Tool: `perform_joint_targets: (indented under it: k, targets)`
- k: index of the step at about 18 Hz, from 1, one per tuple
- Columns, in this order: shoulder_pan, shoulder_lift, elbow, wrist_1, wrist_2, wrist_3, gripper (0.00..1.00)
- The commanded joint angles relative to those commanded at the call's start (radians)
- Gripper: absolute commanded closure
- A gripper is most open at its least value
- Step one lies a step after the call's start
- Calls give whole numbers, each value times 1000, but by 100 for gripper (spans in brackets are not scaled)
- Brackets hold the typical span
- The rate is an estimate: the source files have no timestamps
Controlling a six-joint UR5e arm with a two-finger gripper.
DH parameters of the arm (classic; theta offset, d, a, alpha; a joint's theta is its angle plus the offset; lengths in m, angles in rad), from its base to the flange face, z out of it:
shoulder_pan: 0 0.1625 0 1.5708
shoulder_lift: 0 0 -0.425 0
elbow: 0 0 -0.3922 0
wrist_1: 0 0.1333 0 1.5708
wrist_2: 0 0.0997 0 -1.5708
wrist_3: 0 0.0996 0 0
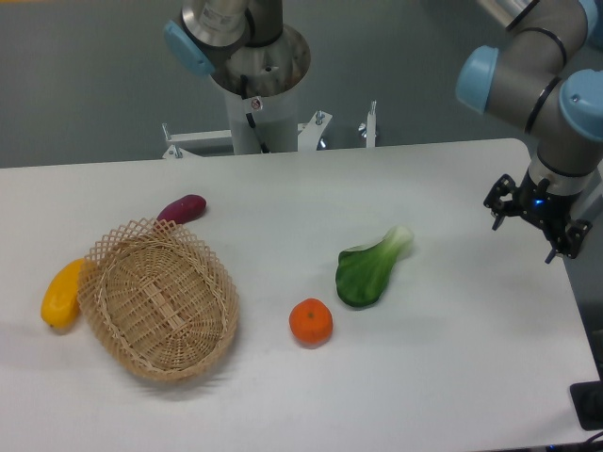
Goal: Pick up the green vegetable from the table
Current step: 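Move the open gripper over the green bok choy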
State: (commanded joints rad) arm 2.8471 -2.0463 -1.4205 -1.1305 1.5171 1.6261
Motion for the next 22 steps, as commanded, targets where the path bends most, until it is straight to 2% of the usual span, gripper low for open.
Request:
perform_joint_targets:
  k: [5,9,13,15,19,22]
  targets:
    - [-5,0,-2,-2,2,-17,0]
    - [-31,29,-21,-9,-18,-149,0]
    - [-49,72,-90,-6,-112,-253,0]
    - [-60,84,-120,-5,-118,-259,0]
    - [-98,86,-176,3,-112,-259,0]
    - [-106,69,-213,32,-110,-256,0]
